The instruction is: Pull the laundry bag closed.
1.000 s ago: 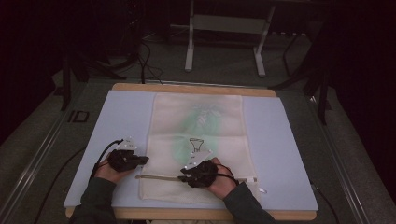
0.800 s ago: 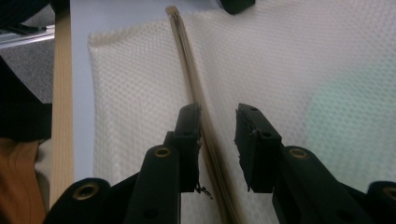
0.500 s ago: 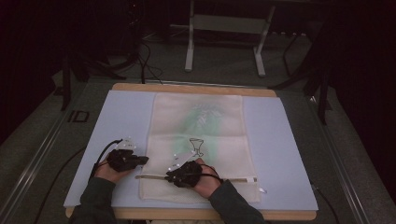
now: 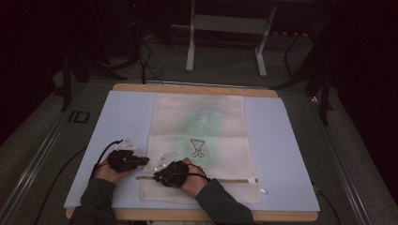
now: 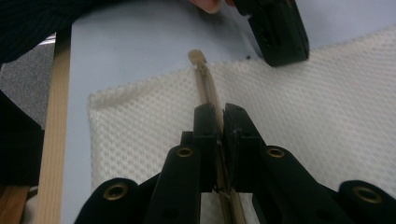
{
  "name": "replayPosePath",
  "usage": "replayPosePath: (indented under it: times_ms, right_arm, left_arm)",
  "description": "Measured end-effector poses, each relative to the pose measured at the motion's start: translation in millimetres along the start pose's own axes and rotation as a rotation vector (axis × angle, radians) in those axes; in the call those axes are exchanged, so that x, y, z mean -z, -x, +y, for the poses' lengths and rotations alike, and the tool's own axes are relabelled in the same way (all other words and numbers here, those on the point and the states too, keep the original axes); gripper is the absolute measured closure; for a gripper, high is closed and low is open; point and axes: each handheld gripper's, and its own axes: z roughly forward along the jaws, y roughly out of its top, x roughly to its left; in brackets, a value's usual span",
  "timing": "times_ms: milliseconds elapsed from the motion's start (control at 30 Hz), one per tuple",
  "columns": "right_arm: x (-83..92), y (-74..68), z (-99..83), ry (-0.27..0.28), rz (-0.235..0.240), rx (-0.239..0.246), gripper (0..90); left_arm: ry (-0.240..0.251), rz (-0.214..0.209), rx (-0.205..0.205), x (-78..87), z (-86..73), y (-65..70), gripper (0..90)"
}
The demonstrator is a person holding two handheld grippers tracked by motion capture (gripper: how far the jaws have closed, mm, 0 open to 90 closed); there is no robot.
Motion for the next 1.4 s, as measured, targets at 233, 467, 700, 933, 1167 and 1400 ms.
replayPosePath:
  times_ms: [233, 467, 700, 933, 1167, 1400]
  right_arm:
    - [-10.5, -3.1, 8.9, 0.009, 0.009, 0.002, 82.4]
    - [-17.8, -3.2, 15.0, 0.021, 0.022, 0.000, 79.4]
    - [-27.2, -5.4, 19.2, 0.022, 0.030, -0.010, 76.4]
    - [-31.2, -5.2, 22.6, 0.024, 0.031, -0.013, 76.3]
    - [-34.6, -4.3, 26.4, 0.023, 0.033, -0.011, 76.4]
    - [-41.5, -7.8, 34.6, 0.007, 0.011, 0.023, 75.8]
  left_arm:
    - [0.002, -0.003, 0.004, 0.1, -0.4, -0.3, 89.7]
    - [0.002, -0.003, 0.008, 0.2, -0.5, -0.4, 89.7]
    - [0.004, -0.005, 0.009, 0.3, -1.2, -0.9, 89.7]
    - [0.008, -0.006, 0.013, 0.3, -1.5, -0.9, 89.6]
    - [0.010, -0.009, 0.020, 0.3, -1.4, -0.5, 88.2]
    - [0.010, -0.013, 0.025, 0.4, -1.4, -0.7, 87.6]
